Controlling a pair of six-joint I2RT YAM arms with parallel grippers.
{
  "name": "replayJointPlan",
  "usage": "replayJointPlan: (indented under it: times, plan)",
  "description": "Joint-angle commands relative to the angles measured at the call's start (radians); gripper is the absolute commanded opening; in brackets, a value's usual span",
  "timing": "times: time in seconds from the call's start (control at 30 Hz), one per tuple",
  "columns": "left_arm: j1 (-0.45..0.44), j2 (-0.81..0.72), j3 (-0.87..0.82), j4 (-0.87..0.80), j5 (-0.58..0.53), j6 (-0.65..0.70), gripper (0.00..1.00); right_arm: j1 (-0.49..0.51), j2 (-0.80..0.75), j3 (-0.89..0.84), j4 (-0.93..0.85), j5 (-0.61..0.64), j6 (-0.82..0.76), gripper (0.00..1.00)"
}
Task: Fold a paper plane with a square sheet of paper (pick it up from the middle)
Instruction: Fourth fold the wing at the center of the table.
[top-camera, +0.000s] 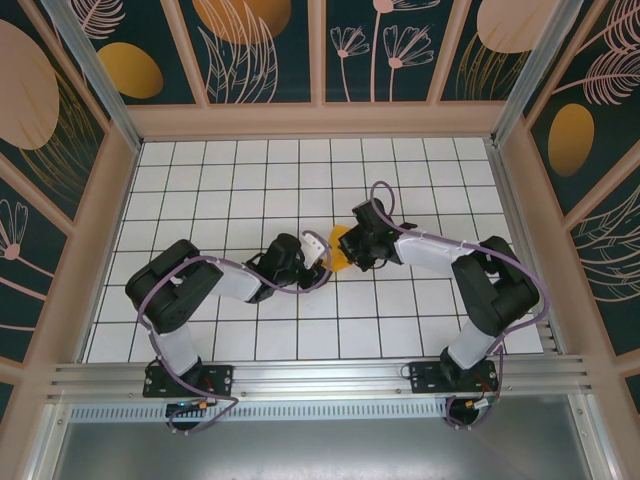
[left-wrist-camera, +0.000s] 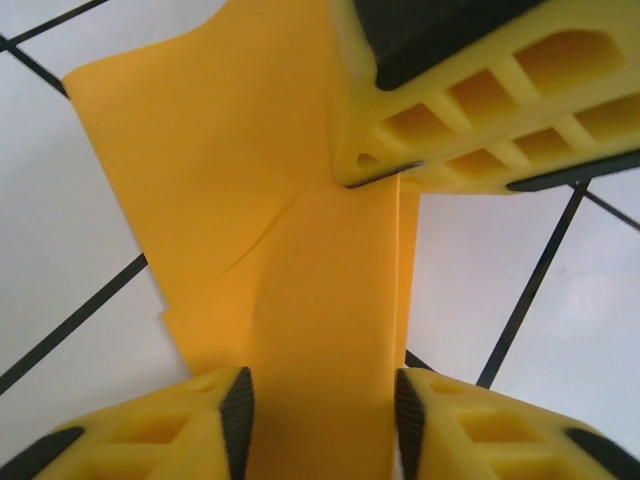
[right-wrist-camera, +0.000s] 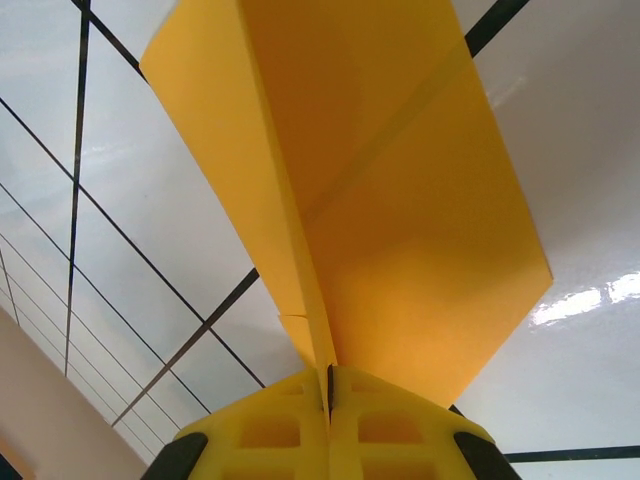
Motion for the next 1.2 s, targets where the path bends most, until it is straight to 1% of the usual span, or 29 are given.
replayJointPlan:
  times: [0.0,0.03,0.17,0.3,0.4,0.43,0.47,0.57,0.77,0.87,0.97,1.17]
  plan:
    - [-0.004,0.018,0.033,0.051,0.011,0.044,0.36,-0.010,0.008,0.026,-0.035,-0.020,0.013,0.00]
    - [-0.005,0.018,0.036,0.051,0.011,0.044,0.34,-0.010,0.006,0.026,-0.037,-0.019,0.012,0.00]
    - [-0.004,0.026,0.044,0.047,0.010,0.035,0.24,-0.018,-0.001,0.026,-0.041,-0.023,-0.006,0.12]
    - [-0.005,0.023,0.035,0.053,0.004,0.001,0.21,-0.040,-0.029,0.024,-0.050,-0.015,-0.093,0.34]
    - [-0.004,0.023,0.021,0.071,0.007,-0.065,0.19,-0.055,-0.067,0.010,-0.028,-0.017,-0.233,0.48]
    - [-0.004,0.021,0.016,0.080,0.004,-0.091,0.18,-0.055,-0.080,0.002,-0.014,-0.029,-0.278,0.51]
    - [-0.003,0.020,0.012,0.086,-0.005,-0.120,0.18,-0.090,-0.090,-0.006,-0.001,-0.042,-0.329,0.52]
    - [-0.005,0.015,-0.001,0.110,-0.008,-0.208,0.17,-0.112,-0.130,-0.055,0.044,-0.078,-0.434,0.53]
    - [-0.004,0.011,-0.021,0.149,0.001,-0.338,0.17,-0.139,-0.191,-0.174,0.181,-0.166,-0.550,0.54]
    - [-0.004,0.020,-0.017,0.153,0.029,-0.363,0.17,-0.139,-0.171,-0.177,0.213,-0.212,-0.588,0.54]
    - [-0.004,0.027,-0.010,0.144,0.046,-0.377,0.17,-0.135,-0.120,-0.148,0.212,-0.248,-0.631,0.50]
    - [-0.004,0.052,0.026,0.091,0.078,-0.376,0.14,-0.136,-0.074,-0.126,0.213,-0.254,-0.723,0.45]
